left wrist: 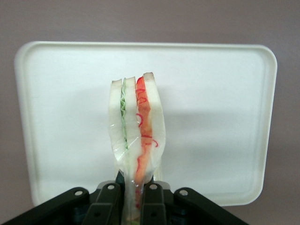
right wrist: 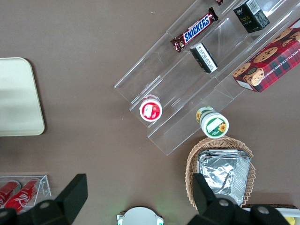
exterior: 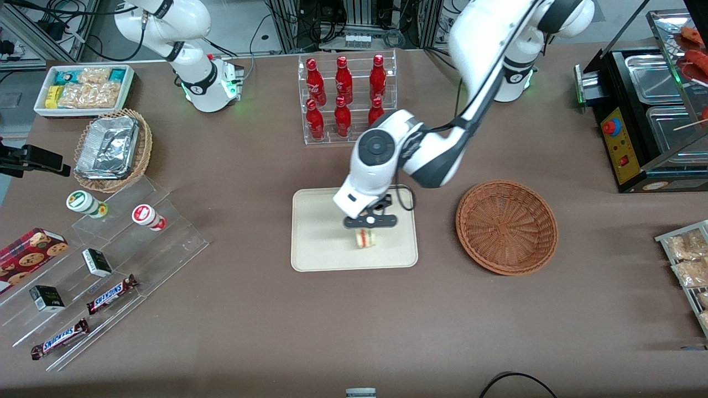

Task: Place sandwich from basket to tray
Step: 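Lower the sandwich onto the tray and open the left gripper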

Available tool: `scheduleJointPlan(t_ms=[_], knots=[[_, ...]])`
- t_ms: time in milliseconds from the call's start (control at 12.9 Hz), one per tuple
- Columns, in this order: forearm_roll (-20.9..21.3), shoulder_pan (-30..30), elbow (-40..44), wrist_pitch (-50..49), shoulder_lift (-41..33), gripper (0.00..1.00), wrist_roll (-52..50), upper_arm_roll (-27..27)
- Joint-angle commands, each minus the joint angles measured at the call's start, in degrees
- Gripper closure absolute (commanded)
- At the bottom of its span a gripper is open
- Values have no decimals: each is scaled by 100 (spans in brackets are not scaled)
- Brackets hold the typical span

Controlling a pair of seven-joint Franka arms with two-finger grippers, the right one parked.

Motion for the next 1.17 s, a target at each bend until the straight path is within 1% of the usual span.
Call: scheduleJointPlan(t_ms=[0, 233, 466, 544, 621, 699, 1087], knots=[[260, -123, 252, 83, 288, 100, 60, 71], [296, -132, 217, 477, 463, 100, 42, 71], [304, -141, 217, 505, 604, 100, 42, 63], [304, -141, 217, 496, 604, 94, 42, 71], [296, -141, 217, 496, 604, 40, 42, 63], [304, -141, 217, 487, 596, 0, 94, 63], [304, -114, 252, 268, 201, 0, 51, 80]])
